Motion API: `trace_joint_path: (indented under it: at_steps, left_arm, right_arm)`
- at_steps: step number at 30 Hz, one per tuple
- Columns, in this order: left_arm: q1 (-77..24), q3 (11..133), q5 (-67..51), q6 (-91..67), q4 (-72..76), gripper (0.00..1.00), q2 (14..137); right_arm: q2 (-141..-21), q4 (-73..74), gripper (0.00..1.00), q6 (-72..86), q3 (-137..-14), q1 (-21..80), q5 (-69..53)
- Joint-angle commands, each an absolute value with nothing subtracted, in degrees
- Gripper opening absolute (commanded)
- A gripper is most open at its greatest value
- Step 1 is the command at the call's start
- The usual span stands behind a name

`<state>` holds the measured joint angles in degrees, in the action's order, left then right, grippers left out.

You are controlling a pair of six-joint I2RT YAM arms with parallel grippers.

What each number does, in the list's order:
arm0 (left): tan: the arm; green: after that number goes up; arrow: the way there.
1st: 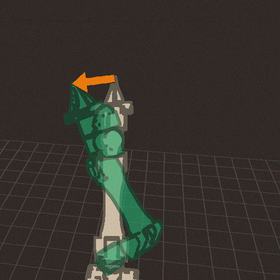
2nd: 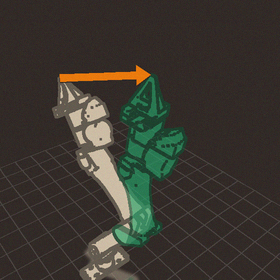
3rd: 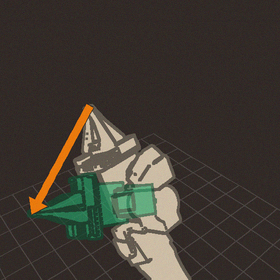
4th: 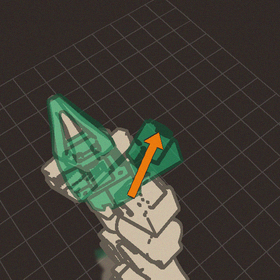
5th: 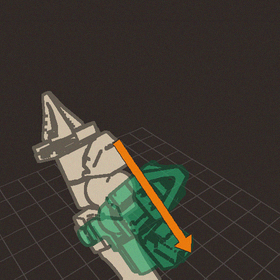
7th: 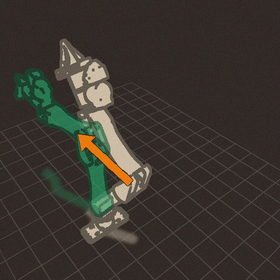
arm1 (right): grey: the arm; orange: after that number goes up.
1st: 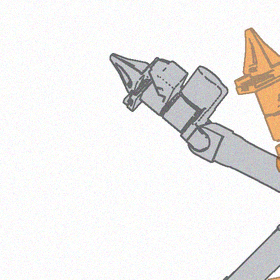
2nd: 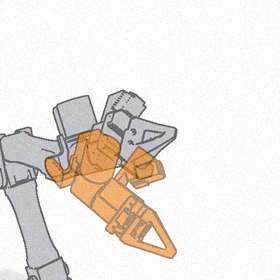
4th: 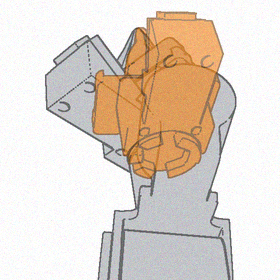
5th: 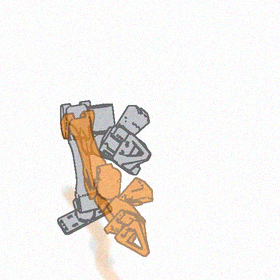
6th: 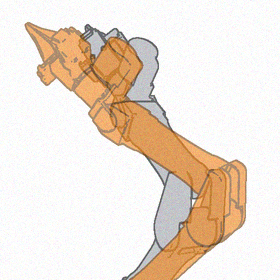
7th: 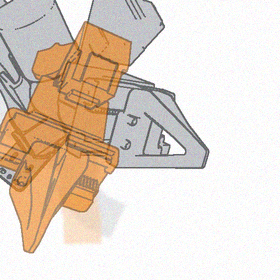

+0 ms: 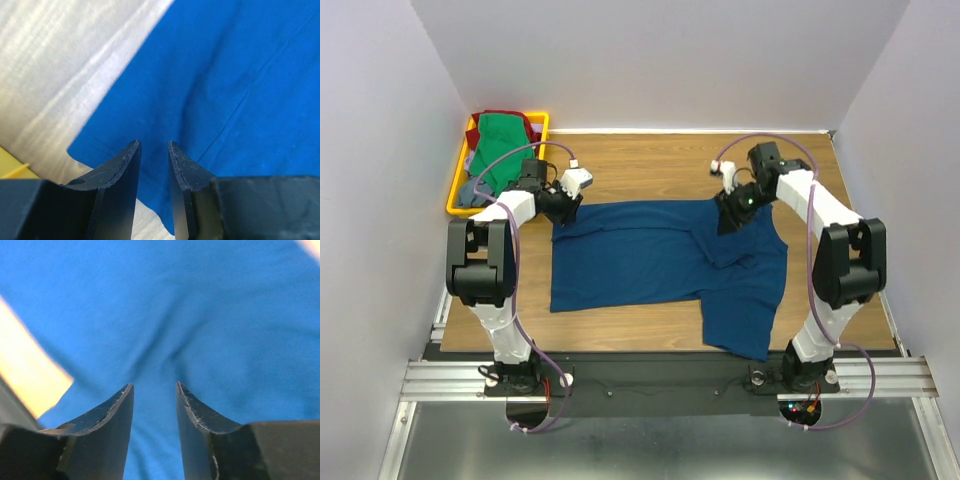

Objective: Fold and stack the t-shirts
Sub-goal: Fold the tshirt

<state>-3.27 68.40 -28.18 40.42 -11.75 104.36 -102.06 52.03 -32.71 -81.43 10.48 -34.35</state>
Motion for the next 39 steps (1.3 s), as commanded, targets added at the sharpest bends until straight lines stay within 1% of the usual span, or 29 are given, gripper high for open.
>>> trace_joint_path:
  at_steps: [1, 6, 8, 11, 18, 21, 27, 30, 34, 35, 36, 37, 39]
  left_arm:
    - [-3.3, 68.7, -29.6, 41.6, -13.5, 0.39, 102.5]
    - [-3.8, 65.2, -35.0, 46.0, -13.6, 0.39, 97.5]
    - [-3.8, 65.0, -35.1, 46.7, -13.6, 0.39, 97.3]
    - [-3.8, 65.6, -33.5, 46.8, -14.0, 0.38, 98.5]
    - [-3.7, 65.3, -31.8, 44.9, -14.1, 0.4, 99.3]
    - [-3.6, 65.5, -30.6, 44.1, -14.1, 0.4, 99.6]
    - [-3.5, 65.4, -28.4, 44.4, -14.3, 0.42, 99.6]
    - [-3.3, 65.3, -27.7, 44.5, -14.4, 0.43, 100.0]
    - [-3.3, 65.0, -26.4, 45.0, -14.5, 0.43, 100.5]
    - [-3.2, 65.0, -26.2, 45.3, -14.5, 0.43, 100.6]
    - [-3.0, 64.8, -25.8, 45.4, -14.6, 0.43, 100.8]
    - [-2.9, 64.8, -25.6, 45.7, -14.5, 0.43, 101.0]
    - [-2.8, 64.8, -25.2, 46.1, -14.8, 0.43, 101.2]
  right_arm:
    - [-108.4, 51.0, 0.43, -26.4, -88.9, 5.7, -33.5]
    - [-109.5, 50.2, 0.35, -24.6, -90.3, 6.8, -34.9]
    - [-109.5, 48.6, 0.34, -23.6, -89.9, 9.2, -34.1]
    - [-109.6, 45.1, 0.34, -22.2, -89.3, 14.0, -28.8]
    - [-113.2, 40.4, 0.36, -20.0, -90.1, 20.4, -18.2]
    - [-115.0, 40.0, 0.36, -19.2, -91.4, 22.1, -16.8]
    - [-119.0, 38.9, 0.42, -18.4, -92.9, 23.8, -13.4]
    - [-120.1, 37.9, 0.42, -17.9, -92.9, 24.5, -11.1]
    - [-120.1, 37.7, 0.29, -17.6, -92.6, 24.8, -10.1]
    - [-119.7, 37.7, 0.24, -17.6, -92.5, 24.8, -9.9]
    - [-119.4, 37.7, 0.2, -17.6, -92.1, 24.8, -9.6]
    - [-119.0, 37.7, 0.13, -17.6, -91.9, 24.8, -9.3]
    - [-117.6, 37.7, 0.04, -17.8, -91.4, 24.8, -8.8]
